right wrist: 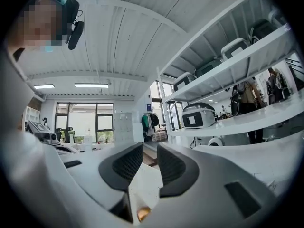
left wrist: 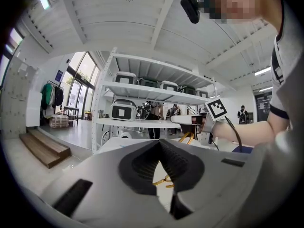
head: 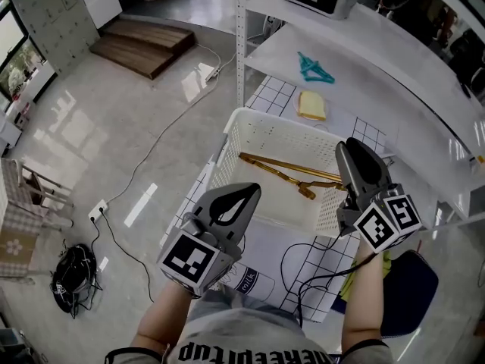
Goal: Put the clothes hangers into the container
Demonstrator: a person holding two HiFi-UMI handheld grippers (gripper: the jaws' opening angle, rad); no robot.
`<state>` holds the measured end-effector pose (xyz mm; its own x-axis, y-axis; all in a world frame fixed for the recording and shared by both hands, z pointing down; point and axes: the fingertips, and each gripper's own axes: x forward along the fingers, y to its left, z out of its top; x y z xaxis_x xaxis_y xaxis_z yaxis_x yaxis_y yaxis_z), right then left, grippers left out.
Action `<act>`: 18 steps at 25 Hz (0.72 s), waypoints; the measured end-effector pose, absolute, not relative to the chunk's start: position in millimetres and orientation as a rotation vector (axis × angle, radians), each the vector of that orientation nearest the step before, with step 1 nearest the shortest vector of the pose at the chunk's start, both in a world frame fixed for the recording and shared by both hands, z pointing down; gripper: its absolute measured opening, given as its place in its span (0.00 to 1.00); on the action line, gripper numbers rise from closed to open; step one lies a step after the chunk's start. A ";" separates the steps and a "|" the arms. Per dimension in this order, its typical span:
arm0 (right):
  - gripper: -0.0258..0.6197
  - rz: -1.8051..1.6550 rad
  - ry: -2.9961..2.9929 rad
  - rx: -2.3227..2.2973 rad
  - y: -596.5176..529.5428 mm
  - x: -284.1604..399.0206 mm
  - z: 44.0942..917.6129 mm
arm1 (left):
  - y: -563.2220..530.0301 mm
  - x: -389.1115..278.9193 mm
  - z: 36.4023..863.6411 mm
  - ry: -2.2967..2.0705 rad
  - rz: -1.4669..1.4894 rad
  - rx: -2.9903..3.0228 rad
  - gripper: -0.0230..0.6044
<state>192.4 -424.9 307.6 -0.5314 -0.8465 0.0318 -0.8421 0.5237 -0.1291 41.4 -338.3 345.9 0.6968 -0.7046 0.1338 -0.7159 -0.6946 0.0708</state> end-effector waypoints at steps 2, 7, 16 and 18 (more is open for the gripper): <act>0.23 -0.201 2.709 -1.515 -421.5 198.6 307.6 | -336.7 47.2 344.9 -1.157 0.146 2.792 0.06; 0.23 -0.193 2.684 -1.547 -413.6 213.5 304.4 | -332.0 59.4 342.9 -1.125 0.145 2.806 0.06; 0.22 -0.174 2.679 -1.575 -393.6 223.0 299.0 | -318.9 70.4 337.3 -1.080 0.133 2.838 0.06; 0.22 -0.169 2.685 -1.576 -386.3 221.9 299.0 | -314.1 71.7 336.6 -1.064 0.127 2.846 0.06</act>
